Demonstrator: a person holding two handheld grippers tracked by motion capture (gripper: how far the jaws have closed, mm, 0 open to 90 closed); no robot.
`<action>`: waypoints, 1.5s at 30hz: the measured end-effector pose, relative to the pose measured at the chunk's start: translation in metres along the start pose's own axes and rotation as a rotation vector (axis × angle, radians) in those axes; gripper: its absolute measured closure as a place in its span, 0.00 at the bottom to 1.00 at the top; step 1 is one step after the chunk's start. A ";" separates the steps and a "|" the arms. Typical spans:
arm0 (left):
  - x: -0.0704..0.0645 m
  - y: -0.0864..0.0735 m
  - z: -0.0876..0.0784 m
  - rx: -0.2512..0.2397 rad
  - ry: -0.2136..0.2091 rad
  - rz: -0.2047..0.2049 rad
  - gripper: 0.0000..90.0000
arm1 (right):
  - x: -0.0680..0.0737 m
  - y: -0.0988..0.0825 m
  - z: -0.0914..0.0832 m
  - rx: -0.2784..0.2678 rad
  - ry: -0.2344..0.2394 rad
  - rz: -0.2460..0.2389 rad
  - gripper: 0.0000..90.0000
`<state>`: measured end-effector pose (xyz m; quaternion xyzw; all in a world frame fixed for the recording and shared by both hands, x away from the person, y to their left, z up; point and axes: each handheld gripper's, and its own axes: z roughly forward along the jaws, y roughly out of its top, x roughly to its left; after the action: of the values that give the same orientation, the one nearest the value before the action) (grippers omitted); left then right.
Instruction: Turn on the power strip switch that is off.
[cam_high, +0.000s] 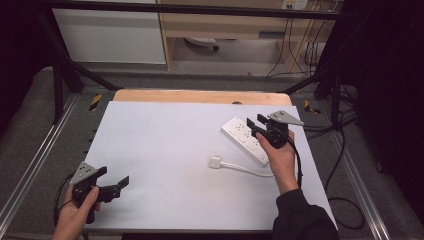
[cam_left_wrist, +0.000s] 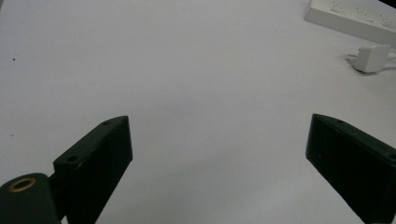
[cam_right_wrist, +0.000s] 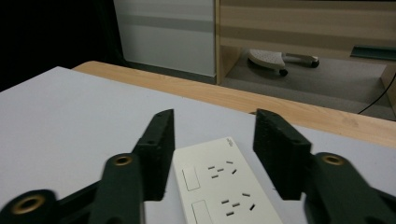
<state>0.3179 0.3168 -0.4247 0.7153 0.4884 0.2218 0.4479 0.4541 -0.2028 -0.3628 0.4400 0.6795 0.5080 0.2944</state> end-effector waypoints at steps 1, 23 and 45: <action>0.000 0.000 0.000 0.001 0.000 0.000 0.08 | 0.001 0.000 0.001 -0.003 0.000 -0.002 0.70; 0.010 0.016 0.024 -0.013 0.004 0.036 0.08 | 0.003 -0.009 0.016 0.014 -0.010 -0.074 1.00; 0.014 0.013 0.022 -0.018 0.040 0.003 0.08 | -0.014 -0.038 0.025 0.050 0.002 0.055 1.00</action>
<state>0.3465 0.3183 -0.4263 0.7074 0.4942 0.2413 0.4440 0.4706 -0.2082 -0.4074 0.4652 0.6798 0.4992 0.2688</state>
